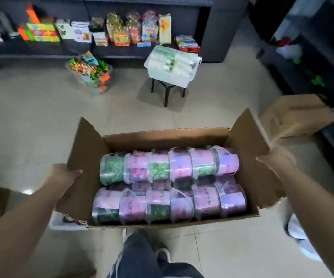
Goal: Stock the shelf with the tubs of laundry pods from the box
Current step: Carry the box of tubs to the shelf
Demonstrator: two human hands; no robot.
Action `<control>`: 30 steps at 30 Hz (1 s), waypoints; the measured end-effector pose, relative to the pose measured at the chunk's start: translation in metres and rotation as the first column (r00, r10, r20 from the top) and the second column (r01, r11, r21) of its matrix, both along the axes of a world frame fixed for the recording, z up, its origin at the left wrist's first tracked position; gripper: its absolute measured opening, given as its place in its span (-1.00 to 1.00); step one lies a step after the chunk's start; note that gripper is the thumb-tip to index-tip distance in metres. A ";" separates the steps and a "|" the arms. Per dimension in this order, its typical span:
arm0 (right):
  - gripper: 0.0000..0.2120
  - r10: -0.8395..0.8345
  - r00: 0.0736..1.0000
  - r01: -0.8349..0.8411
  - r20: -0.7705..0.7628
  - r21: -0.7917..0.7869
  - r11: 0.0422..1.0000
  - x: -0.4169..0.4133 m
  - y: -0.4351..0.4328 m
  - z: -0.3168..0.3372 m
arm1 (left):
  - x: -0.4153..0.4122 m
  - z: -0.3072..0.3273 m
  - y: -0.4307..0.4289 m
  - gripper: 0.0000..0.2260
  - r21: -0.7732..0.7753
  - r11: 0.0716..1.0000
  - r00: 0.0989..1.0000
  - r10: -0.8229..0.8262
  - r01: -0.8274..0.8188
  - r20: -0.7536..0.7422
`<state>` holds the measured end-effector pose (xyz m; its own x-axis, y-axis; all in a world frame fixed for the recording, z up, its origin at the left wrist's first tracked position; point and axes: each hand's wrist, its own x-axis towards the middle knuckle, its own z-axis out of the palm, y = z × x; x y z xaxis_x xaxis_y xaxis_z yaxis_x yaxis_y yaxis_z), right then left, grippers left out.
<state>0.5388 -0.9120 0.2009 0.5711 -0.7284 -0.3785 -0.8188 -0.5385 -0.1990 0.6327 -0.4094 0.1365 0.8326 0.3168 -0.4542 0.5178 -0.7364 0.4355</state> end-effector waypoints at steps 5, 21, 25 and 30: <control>-0.73 -0.171 0.985 0.170 -0.021 -0.017 0.985 0.018 -0.047 0.004 | 0.116 -0.001 -0.066 -0.74 0.075 0.953 0.955 -0.297 0.295 0.016; -0.66 -0.583 0.812 0.584 -0.040 0.027 0.811 0.080 -0.177 -0.032 | 0.371 0.001 -0.331 -0.68 0.158 0.760 0.769 -0.640 0.630 0.009; -0.67 -0.621 0.779 0.625 -0.086 0.045 0.779 0.108 -0.242 -0.046 | 0.406 -0.006 -0.407 -0.71 0.152 0.754 0.765 -0.644 0.639 -0.020; -0.64 -0.628 0.771 0.635 -0.105 0.052 0.771 0.146 -0.321 -0.045 | 0.447 -0.007 -0.486 -0.67 0.144 0.744 0.755 -0.653 0.653 -0.048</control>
